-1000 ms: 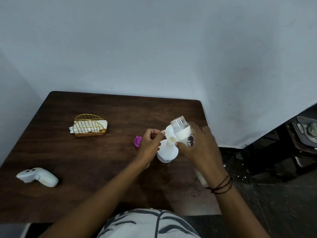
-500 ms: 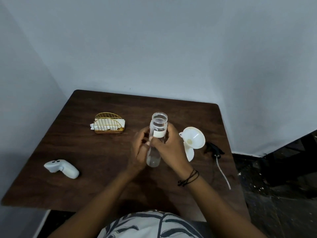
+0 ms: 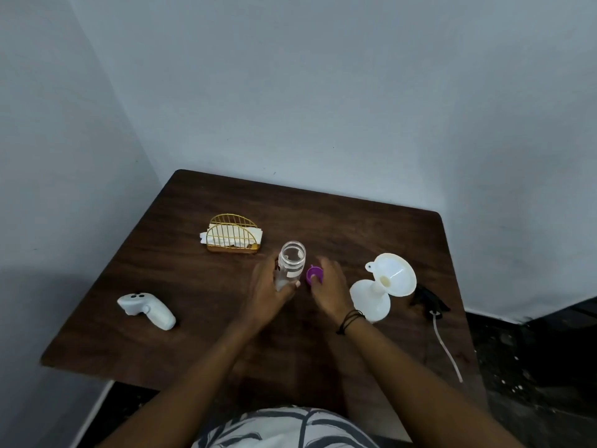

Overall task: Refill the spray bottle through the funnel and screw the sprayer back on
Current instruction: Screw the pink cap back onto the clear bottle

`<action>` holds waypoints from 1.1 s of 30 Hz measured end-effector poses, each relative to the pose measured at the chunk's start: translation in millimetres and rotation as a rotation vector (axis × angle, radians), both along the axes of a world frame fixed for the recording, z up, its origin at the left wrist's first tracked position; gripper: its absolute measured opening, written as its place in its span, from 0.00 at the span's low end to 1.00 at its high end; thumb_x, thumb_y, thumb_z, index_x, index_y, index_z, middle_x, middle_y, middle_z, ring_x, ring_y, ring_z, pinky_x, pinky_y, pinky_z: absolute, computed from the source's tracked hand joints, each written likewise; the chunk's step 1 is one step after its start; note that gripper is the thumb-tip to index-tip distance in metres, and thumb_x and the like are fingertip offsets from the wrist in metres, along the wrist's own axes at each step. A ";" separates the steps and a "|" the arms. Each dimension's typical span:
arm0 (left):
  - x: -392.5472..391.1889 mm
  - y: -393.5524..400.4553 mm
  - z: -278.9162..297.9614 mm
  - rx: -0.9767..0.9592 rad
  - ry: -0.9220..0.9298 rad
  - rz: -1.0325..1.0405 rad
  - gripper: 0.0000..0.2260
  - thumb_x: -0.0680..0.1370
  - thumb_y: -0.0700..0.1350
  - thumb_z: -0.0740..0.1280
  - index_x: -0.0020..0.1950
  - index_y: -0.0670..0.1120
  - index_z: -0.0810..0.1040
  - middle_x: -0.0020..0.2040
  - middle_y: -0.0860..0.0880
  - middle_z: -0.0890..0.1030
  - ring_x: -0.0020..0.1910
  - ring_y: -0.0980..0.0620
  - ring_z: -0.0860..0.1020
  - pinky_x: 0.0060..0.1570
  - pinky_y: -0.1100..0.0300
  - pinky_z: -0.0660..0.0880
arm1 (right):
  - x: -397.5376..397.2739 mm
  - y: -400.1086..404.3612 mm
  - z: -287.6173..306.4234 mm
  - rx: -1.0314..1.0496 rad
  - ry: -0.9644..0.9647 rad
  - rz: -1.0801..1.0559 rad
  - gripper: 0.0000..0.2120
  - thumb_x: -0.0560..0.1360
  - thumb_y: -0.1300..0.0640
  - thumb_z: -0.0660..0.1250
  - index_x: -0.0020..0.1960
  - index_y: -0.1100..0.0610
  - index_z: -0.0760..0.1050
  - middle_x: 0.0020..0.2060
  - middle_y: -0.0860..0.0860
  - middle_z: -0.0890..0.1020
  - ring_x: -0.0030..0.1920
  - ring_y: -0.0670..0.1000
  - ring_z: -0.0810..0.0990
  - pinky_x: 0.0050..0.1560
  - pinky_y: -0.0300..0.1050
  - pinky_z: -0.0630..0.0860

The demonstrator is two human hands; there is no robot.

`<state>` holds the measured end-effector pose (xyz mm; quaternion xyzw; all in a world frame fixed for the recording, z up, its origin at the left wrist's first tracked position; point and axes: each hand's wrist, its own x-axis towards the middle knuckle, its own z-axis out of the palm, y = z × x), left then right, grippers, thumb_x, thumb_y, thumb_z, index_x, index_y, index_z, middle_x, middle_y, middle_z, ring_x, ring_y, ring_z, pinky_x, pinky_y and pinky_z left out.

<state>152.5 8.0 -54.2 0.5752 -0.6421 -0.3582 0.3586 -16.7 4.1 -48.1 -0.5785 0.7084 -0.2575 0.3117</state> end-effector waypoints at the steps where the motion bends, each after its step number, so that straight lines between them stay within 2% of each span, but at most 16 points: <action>1: 0.2 -1.7 -0.7 0.012 0.015 0.006 0.29 0.68 0.58 0.74 0.67 0.64 0.67 0.63 0.56 0.74 0.61 0.59 0.74 0.55 0.59 0.76 | -1.4 -2.7 -5.3 0.028 0.104 0.077 0.22 0.78 0.58 0.63 0.71 0.53 0.66 0.70 0.54 0.68 0.67 0.56 0.72 0.59 0.44 0.70; 4: -0.3 -6.5 -3.2 0.004 0.027 0.003 0.29 0.69 0.57 0.74 0.67 0.62 0.68 0.64 0.55 0.75 0.62 0.58 0.74 0.59 0.53 0.77 | -5.1 -8.8 -17.1 0.142 0.278 0.234 0.28 0.78 0.60 0.62 0.76 0.49 0.60 0.77 0.56 0.57 0.73 0.62 0.62 0.68 0.55 0.68; 6: -1.4 -7.9 -5.6 0.020 0.020 -0.005 0.30 0.70 0.55 0.75 0.69 0.61 0.66 0.66 0.54 0.74 0.65 0.55 0.73 0.62 0.50 0.75 | -8.4 -9.6 -22.6 0.207 0.336 0.292 0.29 0.78 0.60 0.62 0.77 0.48 0.58 0.78 0.57 0.52 0.75 0.64 0.58 0.71 0.58 0.66; 11: 0.8 -11.3 -7.9 0.019 0.014 0.004 0.31 0.71 0.53 0.75 0.69 0.64 0.65 0.67 0.54 0.74 0.66 0.55 0.72 0.65 0.50 0.74 | -6.4 -11.8 -31.6 0.163 0.402 0.350 0.19 0.77 0.60 0.64 0.67 0.53 0.69 0.72 0.58 0.63 0.65 0.61 0.70 0.63 0.56 0.74; 14: 2.7 -11.8 -6.7 0.025 0.025 0.015 0.29 0.71 0.53 0.75 0.66 0.67 0.65 0.66 0.57 0.74 0.65 0.58 0.73 0.64 0.52 0.74 | -6.9 -15.2 -34.0 0.142 0.428 0.324 0.18 0.77 0.57 0.66 0.66 0.54 0.69 0.69 0.58 0.65 0.63 0.60 0.71 0.62 0.53 0.74; 18: 4.2 -12.7 -6.6 0.038 -0.001 0.002 0.28 0.72 0.52 0.75 0.68 0.63 0.66 0.66 0.56 0.74 0.66 0.58 0.72 0.65 0.52 0.73 | -7.4 -22.3 -36.3 0.153 0.430 0.303 0.19 0.77 0.54 0.68 0.66 0.54 0.70 0.69 0.57 0.64 0.63 0.58 0.71 0.61 0.51 0.75; 23: 4.4 -13.1 -4.5 -0.002 -0.020 -0.006 0.27 0.72 0.51 0.74 0.66 0.65 0.66 0.66 0.56 0.74 0.66 0.58 0.72 0.64 0.53 0.74 | -4.0 -32.4 -36.4 0.109 0.422 0.273 0.18 0.77 0.59 0.67 0.64 0.56 0.67 0.63 0.57 0.73 0.58 0.55 0.76 0.56 0.52 0.78; 26: 5.4 -12.1 -3.7 -0.004 -0.035 -0.001 0.27 0.72 0.53 0.74 0.65 0.68 0.64 0.66 0.57 0.74 0.66 0.59 0.71 0.64 0.55 0.72 | -0.7 -34.1 -30.8 0.094 0.322 0.182 0.22 0.75 0.58 0.69 0.65 0.55 0.64 0.62 0.57 0.74 0.56 0.55 0.78 0.54 0.48 0.78; 29: 5.9 -12.4 -3.8 0.014 -0.043 -0.004 0.27 0.72 0.55 0.73 0.65 0.68 0.64 0.66 0.57 0.73 0.66 0.59 0.70 0.63 0.55 0.71 | 6.1 -33.7 -12.4 0.054 0.088 0.022 0.33 0.72 0.55 0.73 0.72 0.51 0.60 0.68 0.56 0.66 0.61 0.56 0.76 0.55 0.46 0.76; 31: 5.4 -12.6 -4.1 0.016 -0.040 0.003 0.26 0.72 0.53 0.74 0.66 0.63 0.66 0.66 0.55 0.74 0.66 0.57 0.71 0.64 0.53 0.73 | 10.8 -33.7 5.1 -0.049 -0.061 -0.102 0.29 0.72 0.55 0.73 0.68 0.47 0.66 0.64 0.54 0.65 0.58 0.53 0.76 0.52 0.39 0.75; 33: 5.4 -13.0 -4.3 0.002 -0.047 0.003 0.26 0.73 0.51 0.74 0.68 0.57 0.68 0.66 0.53 0.75 0.66 0.54 0.72 0.64 0.48 0.74 | 15.2 -31.1 24.9 -0.217 -0.172 -0.182 0.20 0.70 0.57 0.73 0.57 0.44 0.71 0.57 0.50 0.67 0.51 0.47 0.76 0.44 0.27 0.71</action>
